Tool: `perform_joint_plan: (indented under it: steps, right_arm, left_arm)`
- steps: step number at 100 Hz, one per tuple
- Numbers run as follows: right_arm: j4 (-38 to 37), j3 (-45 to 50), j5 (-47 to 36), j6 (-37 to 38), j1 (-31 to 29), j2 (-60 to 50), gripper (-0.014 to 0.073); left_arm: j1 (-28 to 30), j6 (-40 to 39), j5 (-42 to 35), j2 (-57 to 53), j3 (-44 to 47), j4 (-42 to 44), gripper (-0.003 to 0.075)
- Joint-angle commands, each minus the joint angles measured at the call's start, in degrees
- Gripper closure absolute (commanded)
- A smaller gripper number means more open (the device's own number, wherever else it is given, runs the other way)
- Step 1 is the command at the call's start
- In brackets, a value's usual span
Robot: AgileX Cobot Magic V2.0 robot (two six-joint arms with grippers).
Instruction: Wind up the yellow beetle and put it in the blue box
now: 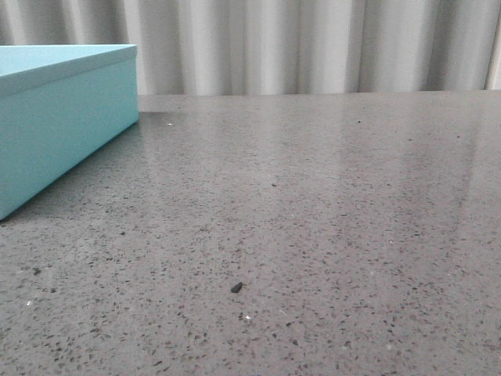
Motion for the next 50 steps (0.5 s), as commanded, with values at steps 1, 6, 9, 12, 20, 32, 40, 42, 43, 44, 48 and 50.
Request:
perform_joint_plan:
  steps: [1, 6, 9, 12, 20, 32, 40, 42, 43, 44, 48, 50]
  right_arm:
    - [-0.57, -1.15, -4.56, -0.30, 0.11, -0.37, 0.0648]
    - [-0.57, -1.15, -4.11, -0.30, 0.11, -0.37, 0.0648]
    - [-0.57, -1.15, -3.76, -0.30, 0.11, -0.37, 0.0648]
    - [-0.57, -1.15, -3.32, -0.30, 0.11, -0.37, 0.0648]
    - [-0.57, -1.15, -2.54, -0.30, 0.11, -0.37, 0.0648]
    - [-2.83, -1.15, -2.42, -0.30, 0.11, -0.37, 0.0648]
    - [-3.63, -1.15, -2.22, -0.30, 0.11, -0.37, 0.0648]
    - [-3.78, -1.15, -2.15, -0.30, 0.11, -0.37, 0.0648]
    - [-3.78, -1.15, -1.99, -0.30, 0.11, -0.37, 0.0648]
    - [-3.78, -1.15, -1.85, -0.30, 0.11, -0.37, 0.0648]
    - [-3.78, -1.02, -1.59, -0.30, 0.11, -0.37, 0.0648]
    - [-3.78, -0.81, -1.59, -0.30, 0.11, -0.37, 0.0648]
  left_arm:
    - [-0.42, -0.38, -2.89, -1.69, 1.65, -0.14, 0.0741]
    - [-0.42, -0.38, -2.89, -1.69, 1.65, -0.14, 0.0741]
    - [-0.42, -0.38, -2.89, -1.69, 1.65, -0.14, 0.0741]
    - [-0.42, -0.38, -2.89, -1.69, 1.65, -0.14, 0.0741]
    - [-0.42, -0.38, -2.89, -1.69, 1.65, -0.14, 0.0741]
    - [-0.42, -0.38, -2.89, -1.69, 1.65, -0.14, 0.0741]
    - [-0.42, -0.38, -2.89, -1.69, 1.65, -0.14, 0.0741]
    - [-0.42, -0.38, -2.89, -1.69, 1.65, -0.14, 0.0741]
    - [-0.42, -0.38, -2.89, -1.69, 1.65, -0.14, 0.0741]
    - [-0.42, -0.38, -2.89, -1.69, 1.65, -0.14, 0.0741]
    - [-0.42, -0.38, -2.89, -1.69, 1.65, -0.14, 0.0741]
    - [-0.42, -0.38, -2.89, -1.69, 1.65, -0.14, 0.0741]
